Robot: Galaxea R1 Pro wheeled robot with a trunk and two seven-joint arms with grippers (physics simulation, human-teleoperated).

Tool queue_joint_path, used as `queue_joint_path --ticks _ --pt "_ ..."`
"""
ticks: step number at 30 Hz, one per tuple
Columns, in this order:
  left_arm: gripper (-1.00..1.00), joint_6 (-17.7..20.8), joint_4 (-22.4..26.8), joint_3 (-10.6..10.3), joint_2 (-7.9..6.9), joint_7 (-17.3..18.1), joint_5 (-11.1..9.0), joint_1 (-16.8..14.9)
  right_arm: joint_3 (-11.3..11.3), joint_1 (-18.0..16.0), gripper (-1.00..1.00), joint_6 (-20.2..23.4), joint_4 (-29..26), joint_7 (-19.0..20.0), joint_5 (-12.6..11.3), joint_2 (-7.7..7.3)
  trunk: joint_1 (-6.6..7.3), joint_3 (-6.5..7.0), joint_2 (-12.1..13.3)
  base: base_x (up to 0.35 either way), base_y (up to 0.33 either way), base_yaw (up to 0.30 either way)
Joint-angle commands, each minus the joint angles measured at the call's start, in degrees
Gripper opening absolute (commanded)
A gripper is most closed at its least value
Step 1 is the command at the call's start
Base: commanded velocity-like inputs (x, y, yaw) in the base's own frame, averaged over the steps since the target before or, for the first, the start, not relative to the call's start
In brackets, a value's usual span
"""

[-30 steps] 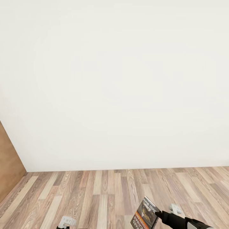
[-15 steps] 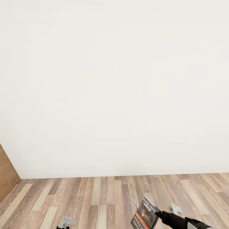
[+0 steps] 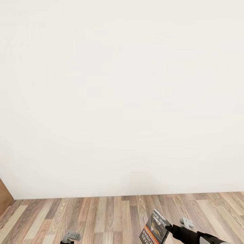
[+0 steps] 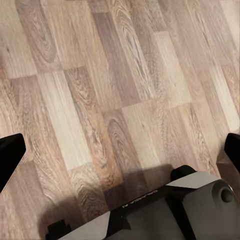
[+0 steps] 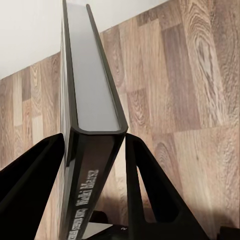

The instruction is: In the bedroom, move the book from the bed onto either nightstand, and place the two sandals side by side next to the bed.

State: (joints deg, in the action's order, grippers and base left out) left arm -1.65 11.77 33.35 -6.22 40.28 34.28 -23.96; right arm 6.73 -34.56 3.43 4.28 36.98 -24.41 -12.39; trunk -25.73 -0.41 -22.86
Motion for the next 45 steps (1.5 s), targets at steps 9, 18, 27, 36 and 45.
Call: queue_joint_path --ticks 9,18,27,36,45 --pt "1.0 -0.2 0.0 0.5 -0.01 0.2 0.6 0.0 0.2 -0.1 -1.0 0.3 0.1 0.3 -0.6 0.0 -0.06 -0.02 -0.1 0.276 0.0 -0.135" --pt "1.0 -0.2 0.0 0.5 -0.01 0.2 0.6 0.0 0.2 -0.1 -1.0 0.3 0.1 0.3 -0.6 0.0 -0.06 0.12 -0.1 0.024 0.0 -0.187" --pt "1.0 -0.2 0.0 0.5 -0.02 0.2 0.5 0.0 0.2 -0.1 -1.0 0.3 0.1 0.2 -0.6 0.01 -0.06 0.12 -0.1 0.128 0.0 -0.014" --pt "1.0 -0.1 0.0 0.5 0.0 0.2 0.5 0.0 0.2 -0.1 -1.0 0.3 0.1 0.2 -0.6 0.0 -0.06 0.12 -0.1 0.315 0.0 0.0" --pt "1.0 -0.2 0.0 0.5 -0.01 0.2 0.6 0.0 0.2 -0.1 -1.0 0.3 0.1 0.2 -0.6 0.04 -0.06 0.12 -0.1 0.323 0.0 0.0"
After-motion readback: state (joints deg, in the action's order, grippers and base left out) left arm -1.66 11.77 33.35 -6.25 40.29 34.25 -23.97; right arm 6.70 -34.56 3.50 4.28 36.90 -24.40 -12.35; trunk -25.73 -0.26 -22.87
